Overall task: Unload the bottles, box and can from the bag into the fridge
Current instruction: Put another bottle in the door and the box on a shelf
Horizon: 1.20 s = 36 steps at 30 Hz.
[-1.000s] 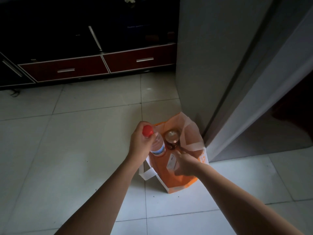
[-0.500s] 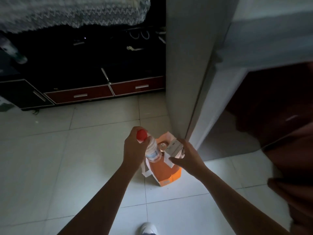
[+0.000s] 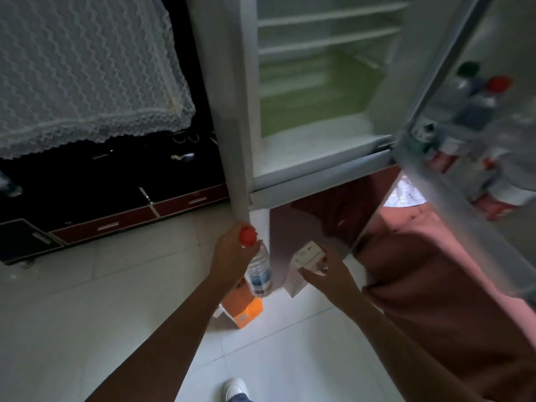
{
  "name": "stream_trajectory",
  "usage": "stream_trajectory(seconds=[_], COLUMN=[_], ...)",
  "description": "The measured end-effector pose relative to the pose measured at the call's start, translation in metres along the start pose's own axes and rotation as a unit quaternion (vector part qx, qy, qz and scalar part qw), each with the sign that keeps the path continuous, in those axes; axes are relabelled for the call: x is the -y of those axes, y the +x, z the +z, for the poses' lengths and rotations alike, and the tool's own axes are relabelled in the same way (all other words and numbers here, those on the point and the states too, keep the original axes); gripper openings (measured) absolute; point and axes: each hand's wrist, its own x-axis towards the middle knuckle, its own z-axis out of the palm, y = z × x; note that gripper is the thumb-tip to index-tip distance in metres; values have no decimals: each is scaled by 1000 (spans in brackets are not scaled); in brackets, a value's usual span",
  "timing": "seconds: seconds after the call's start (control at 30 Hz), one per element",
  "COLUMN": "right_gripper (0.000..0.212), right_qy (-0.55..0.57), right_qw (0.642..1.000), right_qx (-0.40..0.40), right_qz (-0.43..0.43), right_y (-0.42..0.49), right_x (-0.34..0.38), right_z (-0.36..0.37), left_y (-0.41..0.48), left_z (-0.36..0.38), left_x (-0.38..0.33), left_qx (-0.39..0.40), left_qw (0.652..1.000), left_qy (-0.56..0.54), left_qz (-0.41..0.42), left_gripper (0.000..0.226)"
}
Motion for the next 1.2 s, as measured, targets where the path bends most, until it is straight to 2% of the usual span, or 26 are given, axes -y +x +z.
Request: stream_trajectory(seconds=[0.13, 0.27, 0.33, 0.73, 0.8, 1.1, 1.2], right_gripper=[53, 48, 46, 46, 51, 48, 52], right_qy=[8, 27, 25, 23, 17, -22, -38], right_qw=[997, 988, 982, 921, 912, 872, 860], right_qx=[-78, -148, -182, -386, -407, -489, -509], right_qz=[-5, -32, -44, -53, -50, -14, 1], right_y=[-19, -34, -42, -88, -95, -127, -135], right_x=[24, 43, 52, 70, 72, 85, 83], right_z=[-57, -105, -123, -187, -194, -217, -221], left_y=[1, 8, 14, 35, 34, 34, 25], left_z=[15, 36, 45, 77, 80, 92, 104], left_x=[-62, -118, -141, -249, -265, -321, -335], left_qx=[28, 58, 71, 168, 183, 214, 226], left_qw=[998, 990, 984, 942, 932, 891, 887], left_qy=[-49, -95, -112, -175, -186, -218, -216], left_qz=[36, 90, 117, 232, 250, 335, 338], left_gripper=[19, 31, 25, 23, 24, 26, 27])
